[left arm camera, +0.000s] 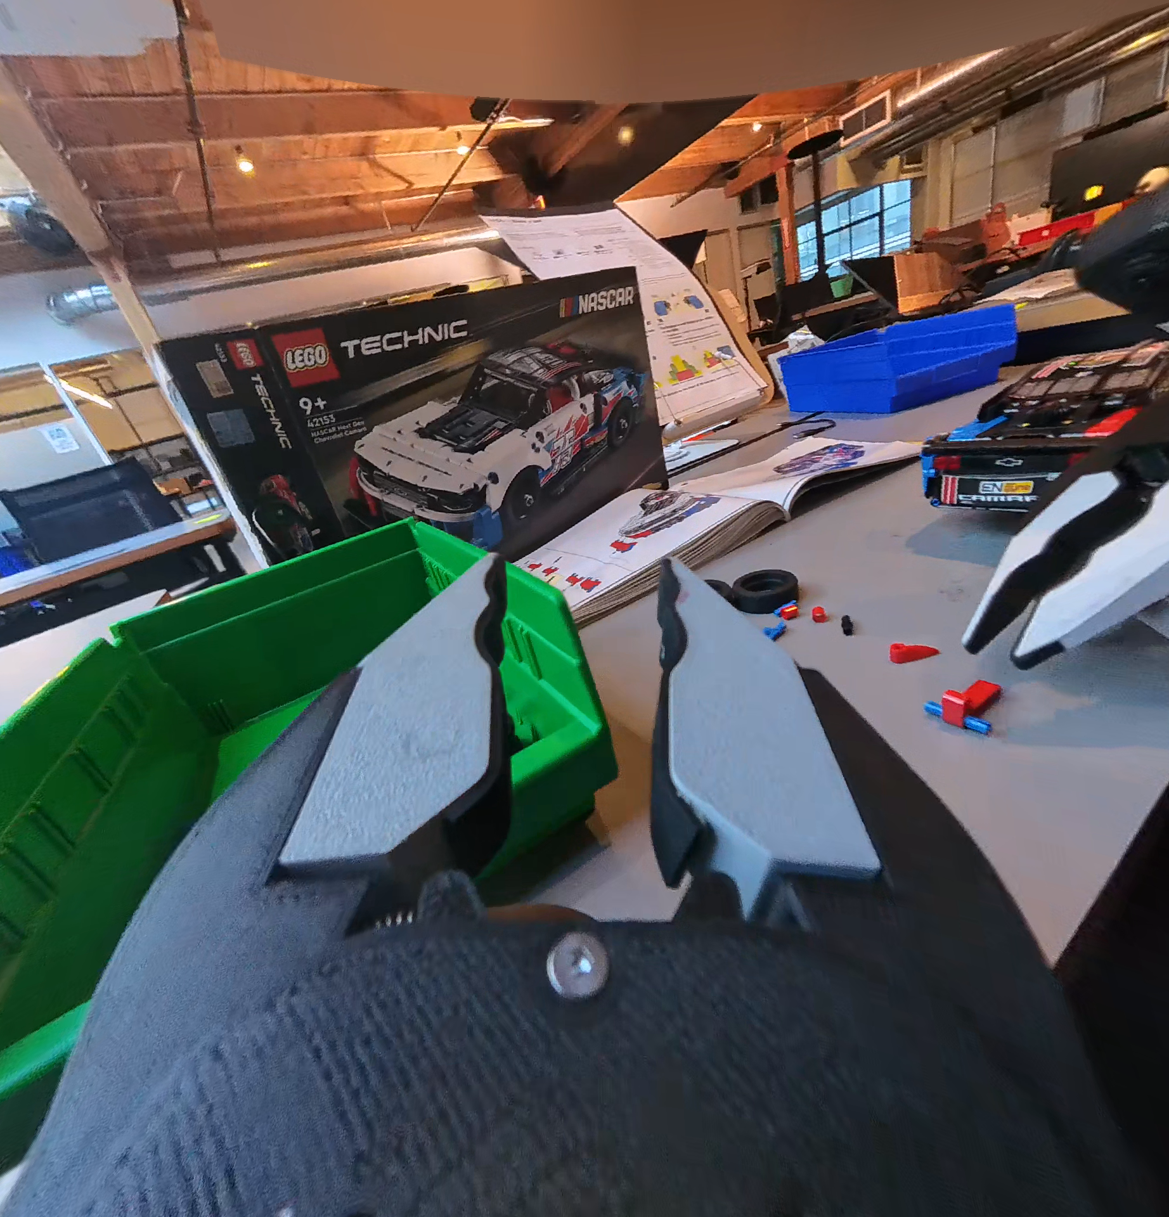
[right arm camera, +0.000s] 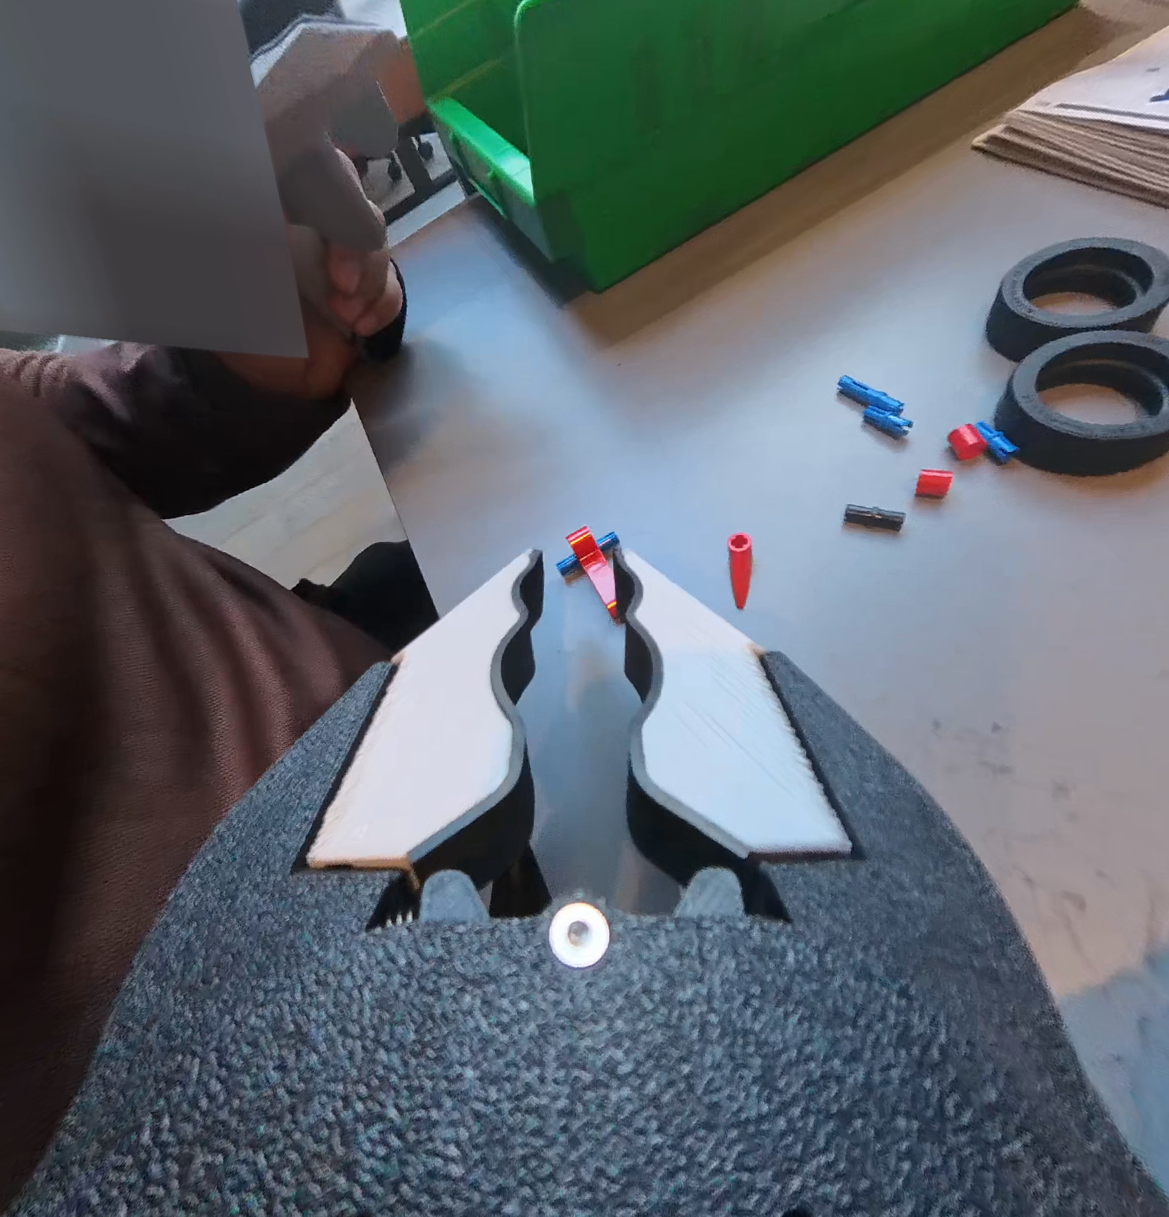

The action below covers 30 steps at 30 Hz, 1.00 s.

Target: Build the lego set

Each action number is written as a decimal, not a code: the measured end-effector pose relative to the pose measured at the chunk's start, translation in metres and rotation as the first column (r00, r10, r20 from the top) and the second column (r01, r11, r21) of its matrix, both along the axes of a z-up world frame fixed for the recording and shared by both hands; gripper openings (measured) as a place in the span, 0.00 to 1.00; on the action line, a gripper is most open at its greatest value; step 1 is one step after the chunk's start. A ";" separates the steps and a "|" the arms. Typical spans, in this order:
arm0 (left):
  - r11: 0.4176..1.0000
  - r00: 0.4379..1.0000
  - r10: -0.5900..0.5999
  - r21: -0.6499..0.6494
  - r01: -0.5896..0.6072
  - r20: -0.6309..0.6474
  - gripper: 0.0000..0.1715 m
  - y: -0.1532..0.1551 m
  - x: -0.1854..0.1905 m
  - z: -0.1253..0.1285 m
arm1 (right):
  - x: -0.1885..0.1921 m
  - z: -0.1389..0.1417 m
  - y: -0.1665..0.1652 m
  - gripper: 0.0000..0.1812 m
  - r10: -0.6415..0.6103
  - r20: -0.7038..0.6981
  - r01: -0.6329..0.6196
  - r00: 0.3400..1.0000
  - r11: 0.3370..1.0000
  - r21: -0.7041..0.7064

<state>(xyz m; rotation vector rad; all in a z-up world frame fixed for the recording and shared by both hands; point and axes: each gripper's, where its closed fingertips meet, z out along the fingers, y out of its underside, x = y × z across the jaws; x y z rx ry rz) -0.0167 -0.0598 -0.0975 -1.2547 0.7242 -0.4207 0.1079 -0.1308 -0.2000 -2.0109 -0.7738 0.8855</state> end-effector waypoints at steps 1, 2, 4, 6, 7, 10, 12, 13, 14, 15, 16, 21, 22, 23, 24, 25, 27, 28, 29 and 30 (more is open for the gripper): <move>1.000 1.000 -0.001 0.011 0.001 -0.008 0.25 -0.001 0.001 0.000 | 0.000 -0.002 0.001 0.11 -0.007 0.012 0.007 1.000 1.000 -0.004; 1.000 1.000 0.000 0.021 0.000 -0.014 0.25 -0.002 0.002 0.000 | 0.001 -0.004 0.002 0.12 -0.014 0.027 0.014 1.000 1.000 -0.012; 1.000 1.000 -0.010 0.029 0.011 -0.024 0.24 -0.004 0.004 0.000 | 0.000 -0.009 0.004 0.13 -0.018 0.058 0.020 0.998 0.999 -0.036; 1.000 0.999 -0.022 0.019 0.023 -0.028 0.24 -0.004 0.005 -0.001 | -0.002 -0.012 0.004 0.13 -0.007 0.092 0.011 0.996 0.999 -0.044; 1.000 0.999 -0.027 0.010 0.027 -0.026 0.24 -0.004 0.005 -0.002 | -0.004 -0.013 0.004 0.13 0.001 0.107 0.003 0.994 0.999 -0.041; 0.999 0.999 -0.040 -0.020 0.040 -0.017 0.24 -0.001 0.005 -0.003 | -0.011 -0.015 0.002 0.13 0.016 0.149 -0.014 0.989 1.000 -0.016; 0.999 0.999 -0.044 -0.032 0.043 -0.017 0.24 0.000 0.005 -0.004 | -0.014 -0.016 0.003 0.12 0.012 0.175 -0.014 0.985 1.000 0.007; 0.998 0.999 -0.044 -0.034 0.044 -0.016 0.24 0.000 0.006 -0.004 | -0.016 -0.016 0.002 0.11 0.015 0.175 -0.018 0.984 1.000 0.015; 0.998 0.999 -0.045 -0.035 0.044 -0.015 0.23 0.001 0.005 -0.004 | -0.017 -0.015 0.001 0.10 0.022 0.167 -0.026 0.986 0.999 0.022; 0.998 0.999 -0.045 -0.036 0.044 -0.014 0.23 0.001 0.005 -0.004 | -0.018 -0.014 0.000 0.10 0.029 0.154 -0.033 0.988 0.999 0.025; 0.998 0.999 -0.045 -0.038 0.045 -0.012 0.23 0.001 0.005 -0.004 | -0.018 -0.013 0.000 0.10 0.032 0.136 -0.035 0.990 0.999 0.024; 0.998 0.999 -0.045 -0.039 0.045 0.018 0.22 0.003 0.002 -0.002 | -0.016 -0.005 0.002 0.10 0.017 0.041 -0.017 0.999 1.000 -0.008; 0.998 0.999 -0.047 -0.039 0.048 0.021 0.22 0.002 0.002 -0.001 | -0.016 -0.006 0.002 0.10 0.020 0.038 -0.019 0.999 1.000 -0.019; 0.998 0.999 -0.050 -0.038 0.051 0.022 0.21 0.002 0.002 -0.001 | -0.016 -0.006 0.002 0.10 0.021 0.036 -0.020 0.999 0.999 -0.027; 0.998 0.998 -0.053 -0.037 0.053 0.022 0.20 0.002 0.002 -0.001 | -0.016 -0.006 0.002 0.10 0.021 0.034 -0.020 0.999 0.999 -0.032; 0.998 0.998 -0.054 -0.037 0.055 0.022 0.20 0.002 0.003 -0.001 | -0.016 -0.007 0.002 0.10 0.024 0.031 -0.022 0.999 0.999 -0.037; 0.998 0.998 -0.056 -0.037 0.057 0.024 0.19 0.001 0.003 -0.001 | -0.017 -0.006 0.002 0.10 0.028 0.018 -0.027 0.999 0.999 -0.045; 0.998 0.998 -0.056 -0.035 0.057 0.026 0.19 0.001 0.002 -0.001 | -0.017 -0.005 0.002 0.09 0.027 0.009 -0.026 1.000 0.998 -0.050; 0.998 0.998 -0.058 -0.033 0.059 0.027 0.19 0.001 0.002 0.000 | -0.017 -0.005 0.002 0.09 0.026 0.001 -0.026 1.000 0.998 -0.056; 0.998 0.998 -0.060 -0.031 0.060 0.028 0.18 0.001 0.002 0.000 | -0.017 -0.004 0.002 0.09 0.026 -0.008 -0.027 1.000 0.998 -0.060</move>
